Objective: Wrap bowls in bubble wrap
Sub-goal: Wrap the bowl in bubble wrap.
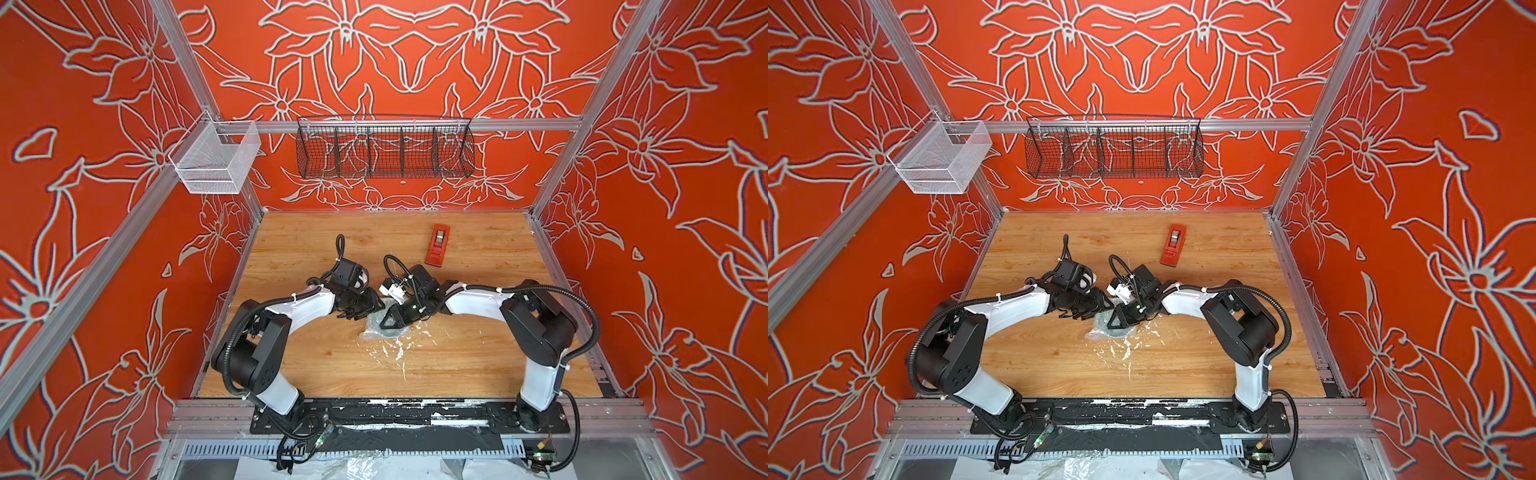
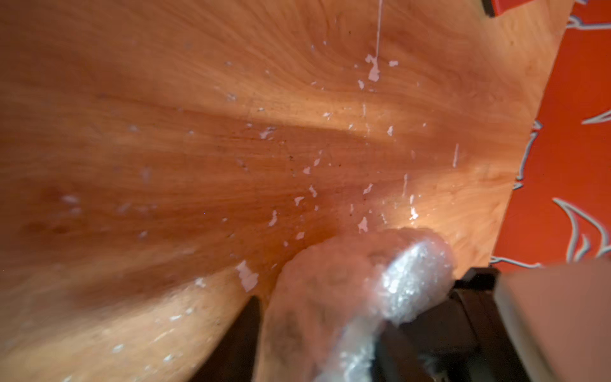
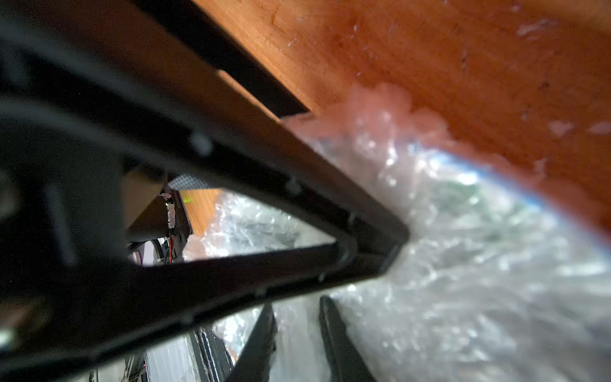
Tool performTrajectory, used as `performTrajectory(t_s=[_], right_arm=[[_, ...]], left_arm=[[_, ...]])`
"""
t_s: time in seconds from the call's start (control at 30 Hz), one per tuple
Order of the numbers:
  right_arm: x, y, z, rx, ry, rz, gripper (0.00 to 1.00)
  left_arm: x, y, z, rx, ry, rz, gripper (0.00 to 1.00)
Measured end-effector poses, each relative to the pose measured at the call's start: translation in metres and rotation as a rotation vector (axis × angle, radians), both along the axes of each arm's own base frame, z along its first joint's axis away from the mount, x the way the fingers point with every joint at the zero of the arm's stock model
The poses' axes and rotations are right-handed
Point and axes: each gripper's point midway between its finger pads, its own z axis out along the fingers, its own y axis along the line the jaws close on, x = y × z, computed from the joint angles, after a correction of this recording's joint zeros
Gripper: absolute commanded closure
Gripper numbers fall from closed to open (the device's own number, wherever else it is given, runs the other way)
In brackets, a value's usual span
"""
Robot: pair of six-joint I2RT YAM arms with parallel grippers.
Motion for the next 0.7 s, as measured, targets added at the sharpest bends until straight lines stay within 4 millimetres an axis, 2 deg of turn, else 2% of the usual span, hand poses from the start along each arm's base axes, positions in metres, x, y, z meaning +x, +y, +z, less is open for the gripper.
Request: performTrajectory(t_s=[0.1,0.23,0.37,0.7], right_arm=[[0.001,0.000,0.000,0.001,-0.002,-0.001,0.75],[0.002,0.001,0.001,0.005,-0.004,-0.004,0.75],[0.002,0.002,0.000,0.003,0.003,-0.009,0.73],[-0.002,-0.003,0.013,0.030,-0.025,-0.018,0.69]], left_arm=[[0.001,0.001,-0.001,-0.003,-0.012,-0.009,0.72],[-0.001,0.001,-0.003,-0.004,-0.021,-0.033,0.84],[-0.003,0.000,-0.003,-0.004,-0.030,-0.054,1.00],[-0.002,0.003,-0.004,0.010,-0.043,-0.064,1.00]])
